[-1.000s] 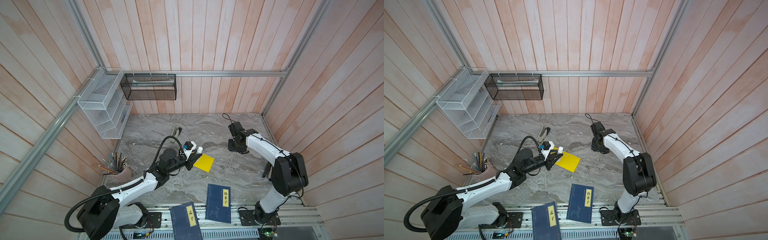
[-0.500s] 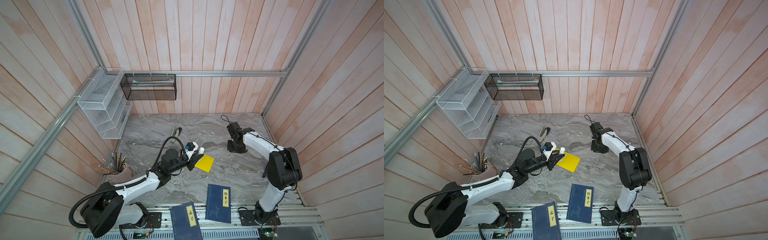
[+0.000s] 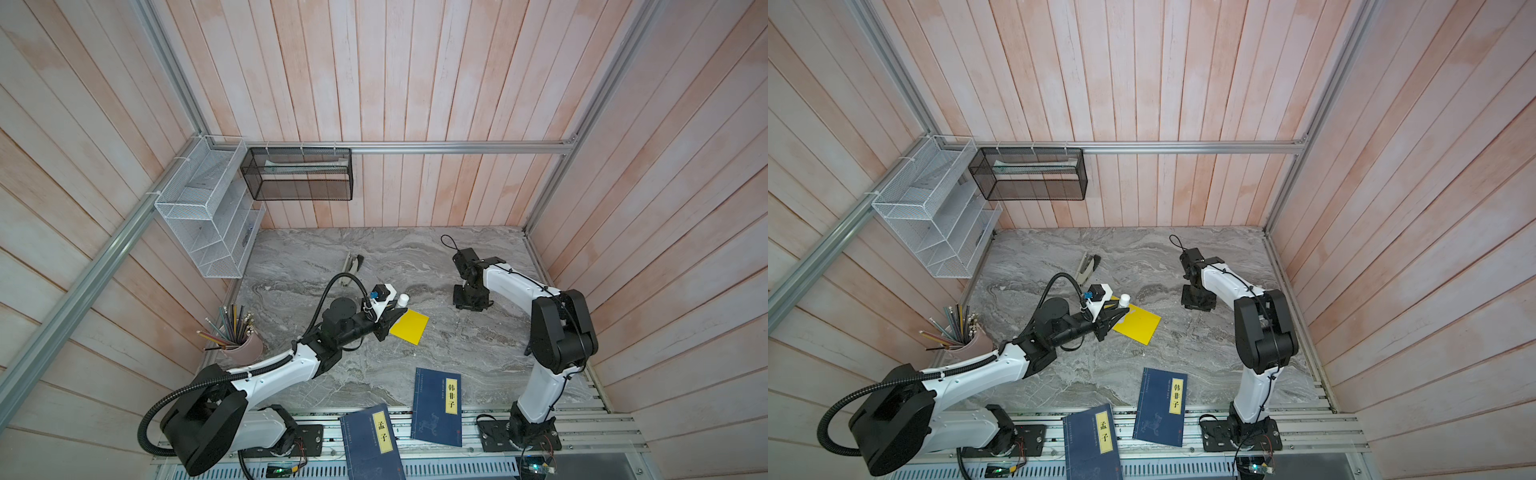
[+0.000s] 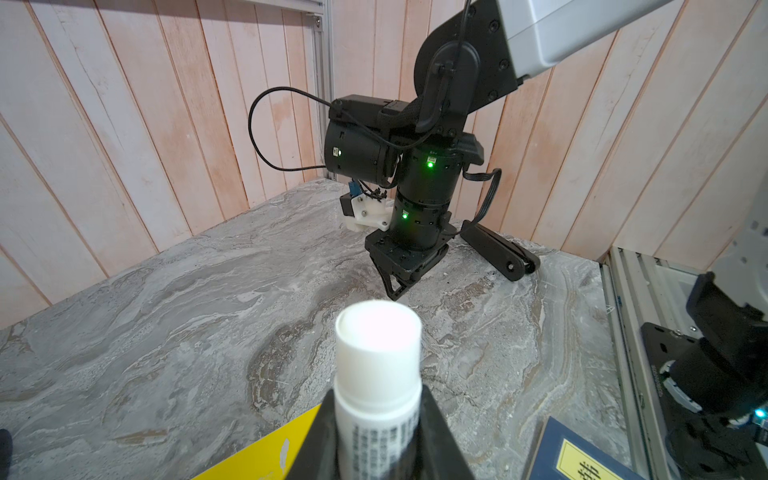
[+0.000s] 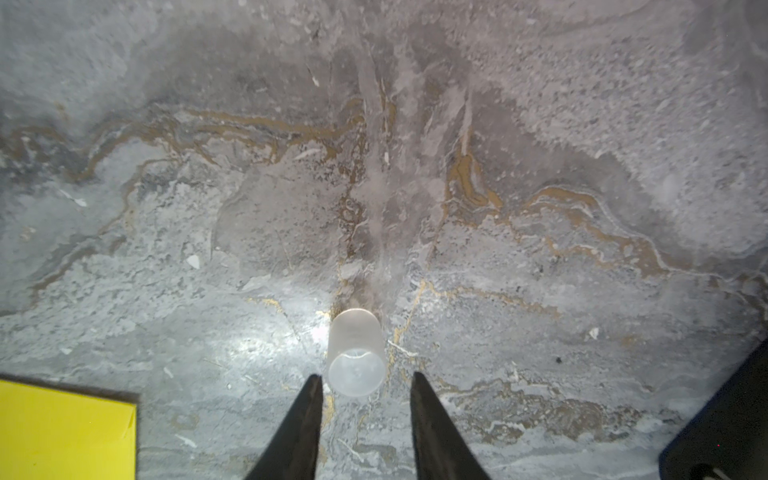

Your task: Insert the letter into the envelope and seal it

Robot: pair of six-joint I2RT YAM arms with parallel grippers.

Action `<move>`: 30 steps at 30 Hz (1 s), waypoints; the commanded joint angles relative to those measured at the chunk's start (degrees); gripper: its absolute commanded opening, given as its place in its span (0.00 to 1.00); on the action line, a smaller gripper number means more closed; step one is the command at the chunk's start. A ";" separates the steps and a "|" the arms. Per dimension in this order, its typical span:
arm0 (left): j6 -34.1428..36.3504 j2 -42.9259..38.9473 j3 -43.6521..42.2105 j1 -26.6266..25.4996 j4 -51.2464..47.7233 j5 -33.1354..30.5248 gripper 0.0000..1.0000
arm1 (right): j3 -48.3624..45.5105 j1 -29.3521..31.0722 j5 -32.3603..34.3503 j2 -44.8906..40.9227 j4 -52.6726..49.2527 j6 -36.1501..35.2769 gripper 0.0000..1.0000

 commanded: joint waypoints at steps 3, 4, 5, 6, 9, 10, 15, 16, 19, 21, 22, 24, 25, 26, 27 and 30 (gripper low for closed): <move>1.10 0.42 -0.46 -0.51 2.05 -0.90 0.00 | -0.40 -0.31 -1.56 1.83 -0.59 0.07 0.37; 1.10 0.39 -0.43 -0.54 2.02 -0.99 0.00 | -0.34 -0.33 -1.71 1.82 -0.61 0.07 0.37; 1.25 0.34 -0.43 -0.56 1.87 -1.03 0.00 | -0.34 -0.36 -1.89 1.91 -0.61 -0.02 0.37; 1.19 0.29 -0.41 -0.53 1.88 -1.03 0.00 | -0.34 -0.31 -2.06 2.06 -0.59 -0.10 0.37; 1.26 0.42 -0.38 -0.60 1.88 -1.00 0.00 | -0.41 -0.31 -2.05 2.68 -0.95 -0.19 0.38; 1.26 0.39 -0.39 -0.60 1.87 -1.01 0.00 | -0.55 -0.32 -2.00 2.70 -0.94 -0.19 0.38; 1.44 0.29 -0.36 -0.64 1.69 -1.16 0.00 | -1.30 -0.41 -2.00 2.53 -0.52 -0.10 0.39; 1.50 0.25 -0.36 -0.64 1.55 -1.14 0.00 | -1.32 -0.51 -2.00 2.70 -0.50 -0.10 0.39; 1.54 0.05 -0.21 -0.68 1.39 -1.16 0.00 | -1.32 -0.50 -2.18 2.71 -0.39 -0.10 0.37; 1.67 0.09 -0.24 -0.69 1.28 -1.17 0.00 | -1.26 -0.72 -2.36 2.79 -0.33 -0.10 0.36; 1.65 -0.04 -0.16 -0.68 1.19 -1.16 0.00 | -1.15 -0.71 -2.50 2.79 -0.34 -0.10 0.35; 1.64 -0.09 -0.12 -0.64 1.17 -1.16 0.00 | -0.95 -0.74 -2.58 2.96 -0.25 -0.21 0.35; 1.67 -0.17 -0.08 -0.69 1.10 -1.20 0.00 | -0.95 -0.75 -2.80 3.05 -0.18 -0.27 0.35; 1.73 -0.21 -0.10 -0.69 0.99 -1.14 0.00 | -1.00 -0.75 -2.83 3.04 -0.22 -0.28 0.34; 1.77 -0.24 0.05 -0.67 0.89 -1.16 0.00 | -0.95 -0.75 -2.85 3.12 -0.10 -0.28 0.34; 1.92 -0.41 0.05 -0.69 0.78 -1.17 0.00 | -0.97 -0.81 -2.88 3.02 -0.07 -0.28 0.33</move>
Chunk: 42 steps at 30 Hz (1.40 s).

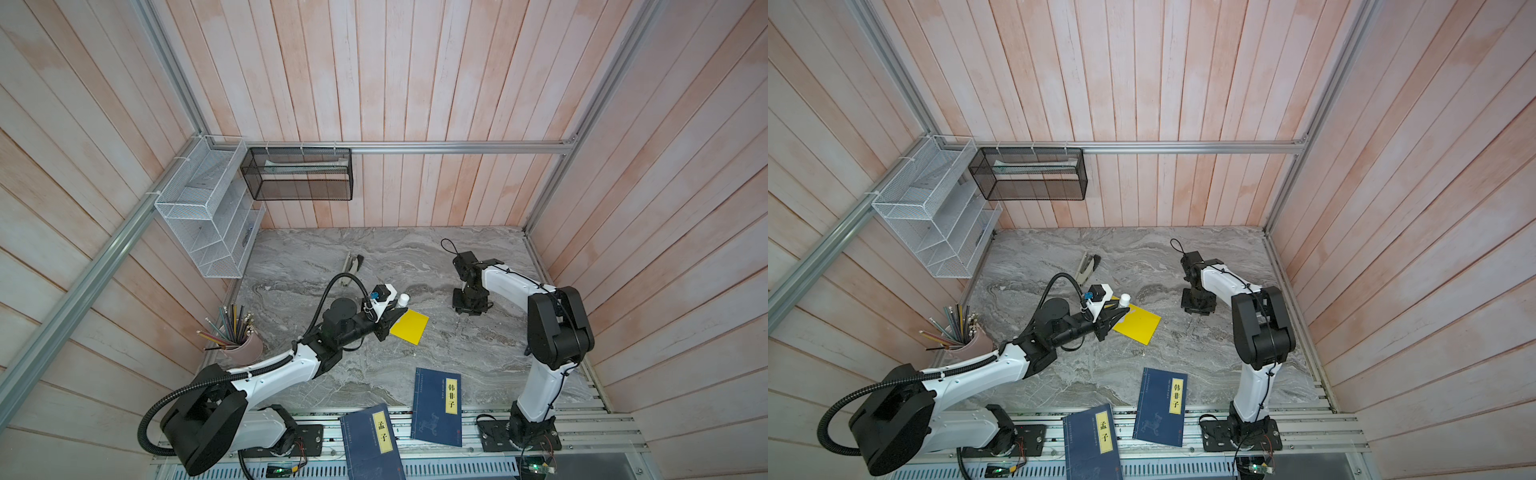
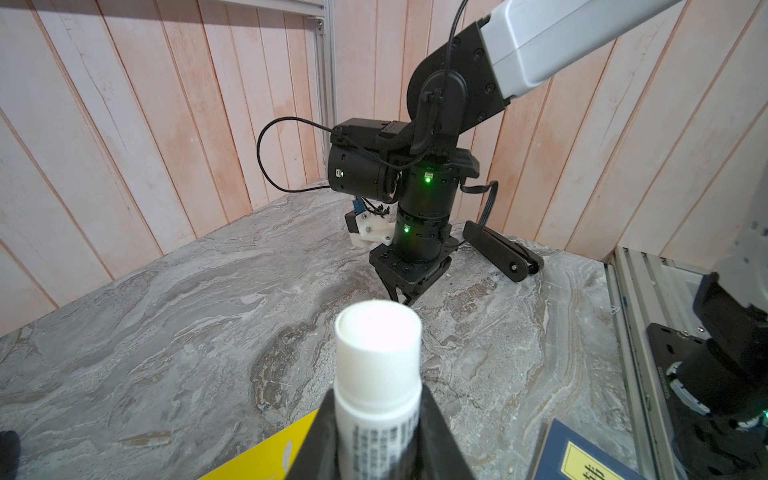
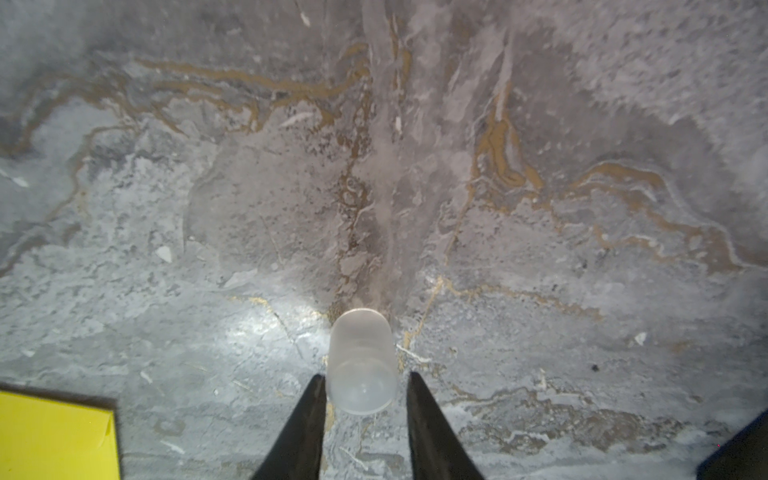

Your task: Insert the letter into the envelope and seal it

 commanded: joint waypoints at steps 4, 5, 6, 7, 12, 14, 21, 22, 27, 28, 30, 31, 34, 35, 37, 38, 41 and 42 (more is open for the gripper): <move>1.49 -0.41 0.24 -0.32 0.21 -0.35 0.00 | -0.10 -0.34 -0.38 1.10 0.11 -0.14 0.31; 1.52 -0.49 0.24 -0.32 0.14 -0.41 0.00 | -0.05 -0.30 -0.36 1.19 0.05 -0.15 0.31; 1.55 -0.49 0.25 -0.32 0.10 -0.33 0.00 | 0.00 -0.29 -0.32 1.35 0.04 -0.13 0.31; 1.69 -0.59 0.29 -0.27 0.09 -0.34 0.00 | -0.05 -0.29 -0.34 1.42 0.04 -0.21 0.32; 1.71 -0.85 0.45 -0.29 -0.26 -0.42 0.00 | -0.16 -0.47 -0.26 1.46 0.37 -0.24 0.34; 1.70 -0.90 0.41 -0.32 -0.21 -0.55 0.00 | -0.05 -0.56 -0.27 1.55 0.37 -0.32 0.34; 1.79 -0.88 0.43 -0.33 -0.37 -0.49 0.00 | 0.08 -0.73 0.07 1.61 0.29 -0.57 0.31; 1.84 -0.95 0.42 -0.29 -0.37 -0.49 0.00 | 0.03 -0.80 0.06 1.72 0.45 -0.59 0.32; 1.84 -1.10 0.42 -0.30 -0.43 -0.49 0.00 | -0.27 -0.88 -0.16 1.91 0.89 -0.76 0.33; 1.81 -1.09 0.57 -0.32 -0.46 -0.53 0.00 | -0.32 -0.88 -0.14 1.90 0.95 -0.76 0.33; 1.78 -1.09 0.58 -0.32 -0.52 -0.57 0.00 | -0.19 -0.91 -0.19 1.82 1.01 -0.76 0.32; 1.79 -1.09 0.54 -0.31 -0.52 -0.56 0.00 | -0.19 -0.91 -0.16 1.81 1.00 -0.76 0.32; 1.78 -1.20 0.64 -0.32 -0.59 -0.50 0.00 | 0.00 -0.95 0.03 1.51 0.96 -0.81 0.29; 1.78 -1.25 0.65 -0.31 -0.61 -0.56 0.00 | 0.12 -0.91 0.03 1.33 0.93 -0.85 0.29; 1.80 -1.27 0.64 -0.31 -0.69 -0.42 0.00 | 0.25 -0.92 -0.03 0.84 0.75 -0.89 0.28; 1.79 -1.23 0.60 -0.31 -0.74 -0.40 0.00 | 0.40 -0.91 0.03 0.52 0.60 -0.98 0.28; 1.87 -1.21 0.72 -0.38 -0.92 -0.39 0.00 | 1.24 -0.91 -0.11 -0.73 -0.45 -1.51 0.27; 1.91 -1.20 0.70 -0.40 -0.96 -0.33 0.00 | 1.55 -0.91 -0.33 -1.26 -0.79 -1.70 0.27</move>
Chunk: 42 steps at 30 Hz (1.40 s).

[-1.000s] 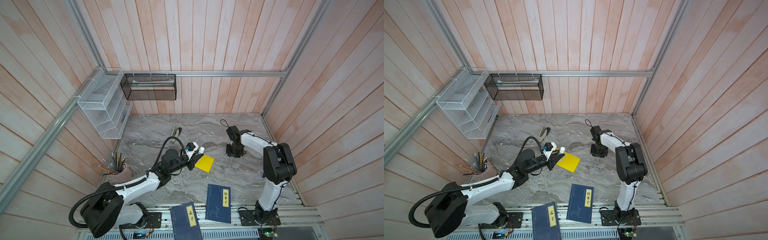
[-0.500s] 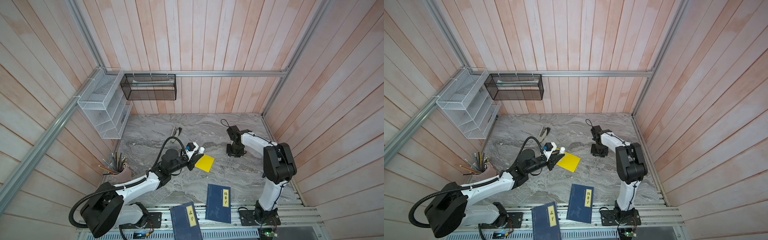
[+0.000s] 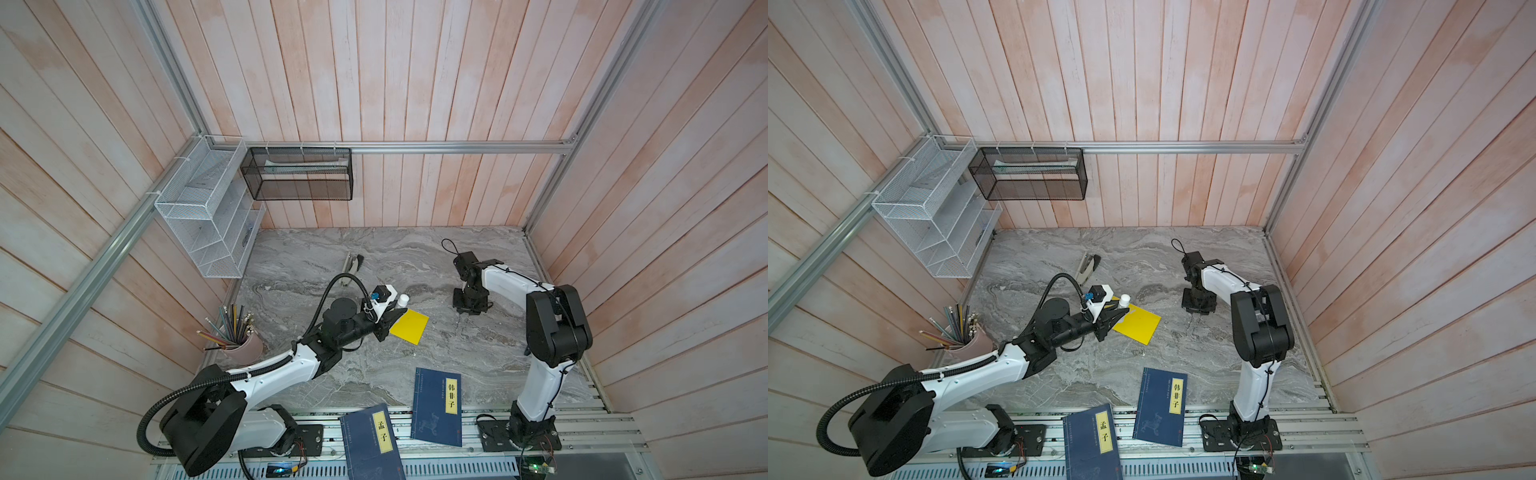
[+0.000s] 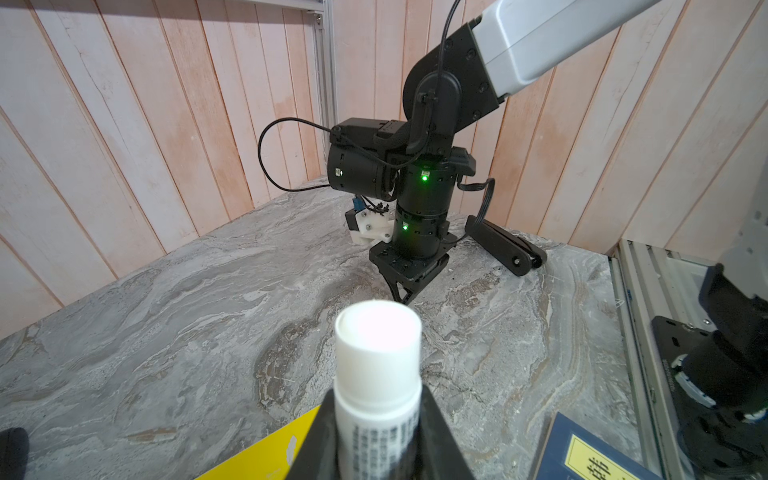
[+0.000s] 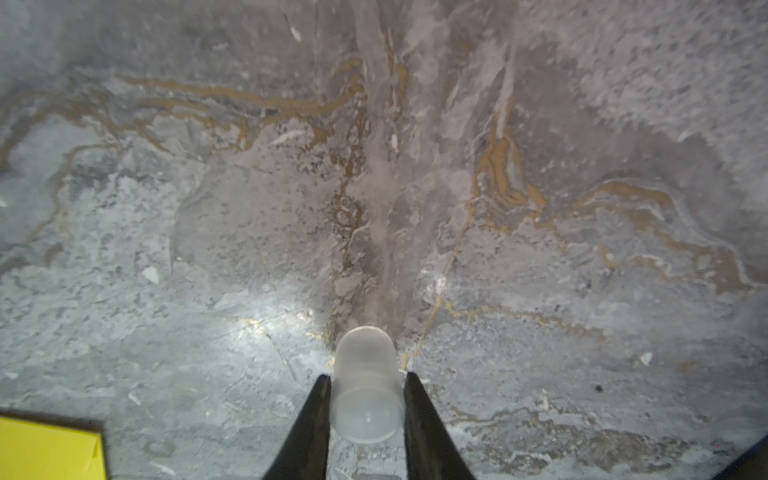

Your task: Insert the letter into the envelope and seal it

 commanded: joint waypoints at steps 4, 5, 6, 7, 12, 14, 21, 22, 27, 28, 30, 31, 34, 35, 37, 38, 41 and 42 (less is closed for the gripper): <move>1.76 -0.65 0.40 -0.82 0.15 -1.09 0.00 | 3.82 -0.08 -2.57 -5.17 -4.50 -2.56 0.27; 2.05 -0.62 0.13 -1.01 0.63 -1.69 0.00 | 4.56 -0.12 -3.25 -6.06 -5.27 -3.42 0.27; 2.14 -0.41 -0.59 -1.05 1.84 -1.95 0.00 | 5.63 -0.03 -3.84 -6.81 -6.47 -4.04 0.27; 2.21 -0.20 -1.72 -1.19 3.73 -2.31 0.00 | 6.97 0.03 -4.73 -7.57 -8.08 -5.01 0.27; 4.41 2.36 -5.81 -1.72 12.45 -3.65 0.00 | 13.90 0.71 -9.54 -12.59 -15.01 -8.14 0.27; 5.47 3.69 -6.43 -1.72 15.52 -3.84 0.00 | 16.89 1.00 -12.14 -14.12 -17.67 -9.00 0.27; 10.43 11.15 -4.84 -1.79 24.81 -3.28 0.00 | 22.58 3.83 -20.21 -19.41 -21.11 -9.00 0.27; 11.18 12.55 -4.15 -1.74 25.47 -3.15 0.00 | 23.26 4.58 -20.97 -19.77 -21.65 -8.90 0.27; 13.46 18.21 -0.09 -1.73 27.72 -1.55 0.00 | 26.12 7.07 -23.34 -20.88 -23.71 -8.25 0.27; 13.56 19.09 0.77 -1.68 27.86 -1.25 0.00 | 26.61 7.42 -23.47 -20.80 -24.25 -8.19 0.27; 13.41 20.98 2.97 -1.58 27.77 -0.56 0.00 | 27.08 8.30 -23.76 -20.79 -24.82 -7.98 0.27; 13.30 21.66 3.90 -1.55 27.28 -0.22 0.00 | 27.11 8.57 -24.02 -20.79 -24.91 -7.87 0.27; 12.55 23.17 7.68 -1.55 23.90 0.76 0.00 | 27.54 9.48 -23.72 -20.49 -25.20 -7.34 0.27; 12.11 23.59 8.58 -1.58 22.98 1.03 0.00 | 27.80 9.65 -23.54 -20.36 -25.21 -7.15 0.27; 11.19 24.05 9.71 -1.62 22.08 1.99 0.00 | 28.09 10.26 -22.34 -19.94 -25.18 -6.71 0.27; 10.80 24.21 10.34 -1.63 21.40 2.38 0.00 | 28.11 10.62 -22.00 -19.70 -25.01 -6.52 0.27; 10.38 24.29 11.17 -1.66 19.48 3.18 0.00 | 28.44 11.49 -21.76 -18.75 -24.80 -6.30 0.27; 10.47 24.34 11.15 -1.64 19.42 3.20 0.00 | 28.68 11.68 -21.59 -18.51 -24.74 -6.22 0.27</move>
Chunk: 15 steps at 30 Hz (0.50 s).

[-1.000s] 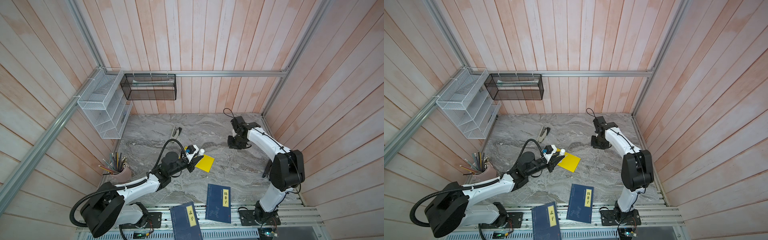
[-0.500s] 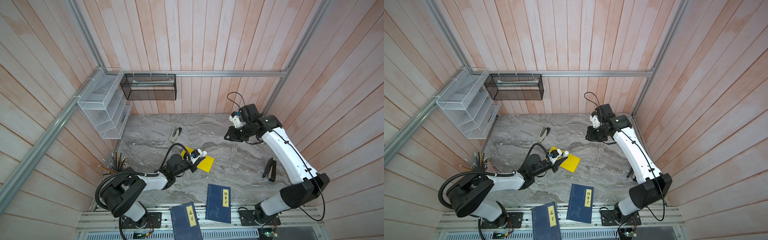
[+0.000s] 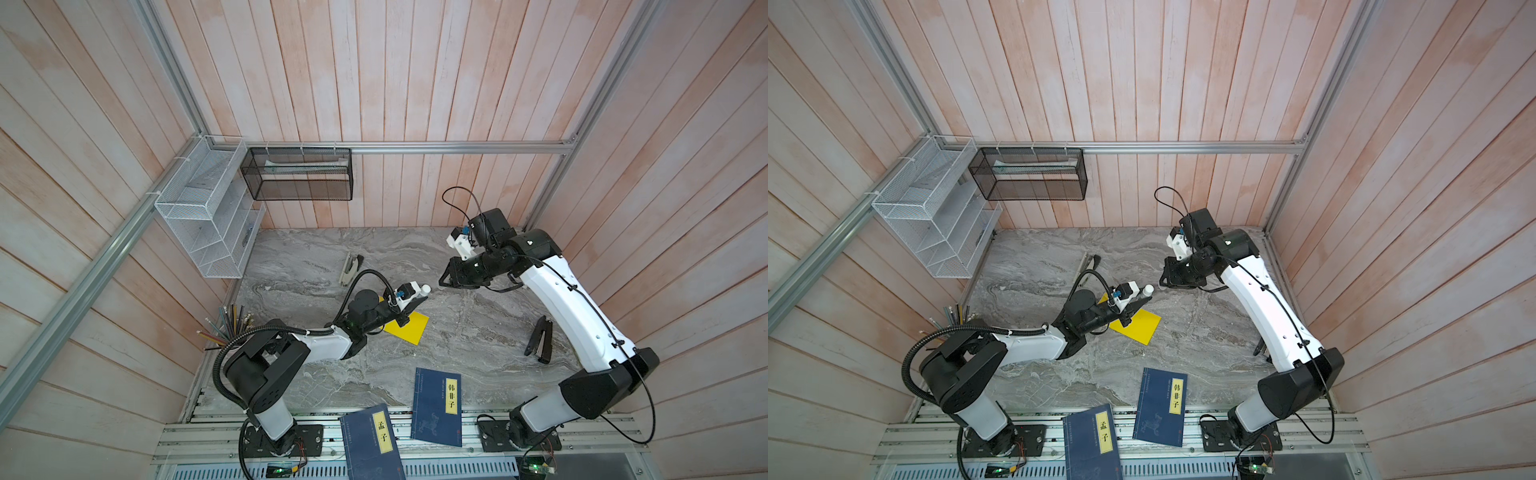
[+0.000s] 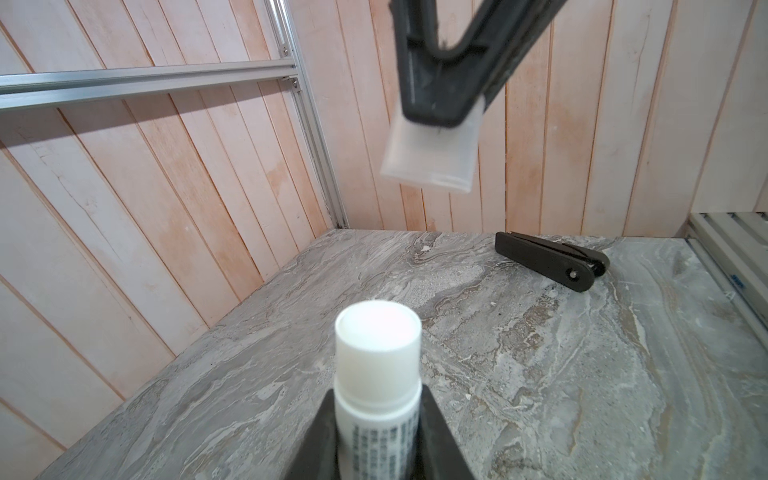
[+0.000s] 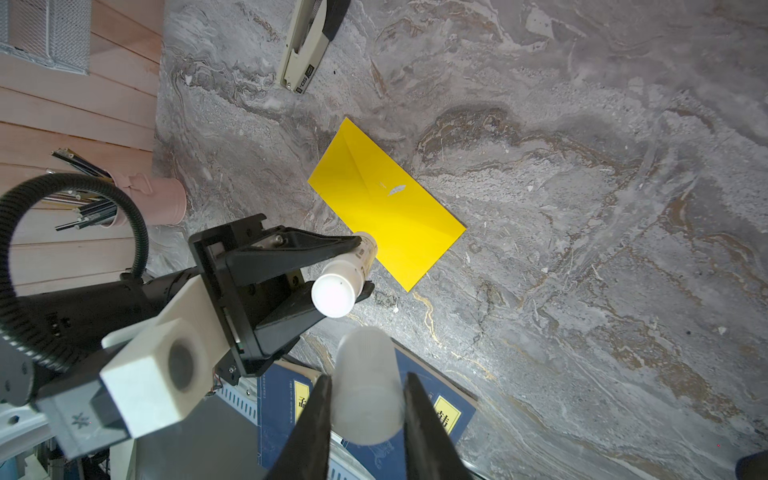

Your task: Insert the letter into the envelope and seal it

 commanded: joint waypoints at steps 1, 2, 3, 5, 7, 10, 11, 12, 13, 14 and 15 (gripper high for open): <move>-0.56 0.85 1.04 -0.11 -1.13 1.71 0.00 | 1.71 0.85 0.93 1.82 -1.11 0.79 0.27; -0.35 0.99 0.97 -0.12 -1.12 1.76 0.00 | 2.01 1.00 0.73 2.13 -1.15 0.83 0.27; -0.05 1.07 1.06 -0.13 -1.29 1.82 0.00 | 2.32 1.12 0.49 2.39 -1.20 0.82 0.27; 0.34 1.16 1.23 -0.22 -1.42 1.67 0.00 | 2.82 1.46 0.40 3.02 -1.69 0.77 0.27; 0.59 1.24 1.26 -0.19 -1.30 1.66 0.00 | 3.05 1.71 0.47 3.62 -2.26 0.67 0.27; 0.68 1.30 1.25 -0.26 -0.75 1.48 0.00 | 3.06 2.08 0.51 4.22 -2.46 0.58 0.27; 0.76 1.35 1.23 -0.30 -0.66 1.31 0.00 | 3.06 2.21 0.45 4.24 -2.43 0.65 0.27; 0.79 1.41 1.16 -0.30 -0.40 1.19 0.00 | 3.12 2.34 0.37 4.42 -2.47 0.67 0.27; 0.81 1.38 1.08 -0.26 -0.31 1.12 0.00 | 3.06 2.44 0.37 4.48 -2.46 0.68 0.27; 0.80 1.38 1.01 -0.28 -0.11 1.15 0.00 | 3.01 2.48 0.37 4.55 -2.41 0.71 0.27; 0.77 1.39 0.97 -0.30 -0.01 1.29 0.00 | 2.84 2.50 0.18 4.67 -2.38 0.69 0.27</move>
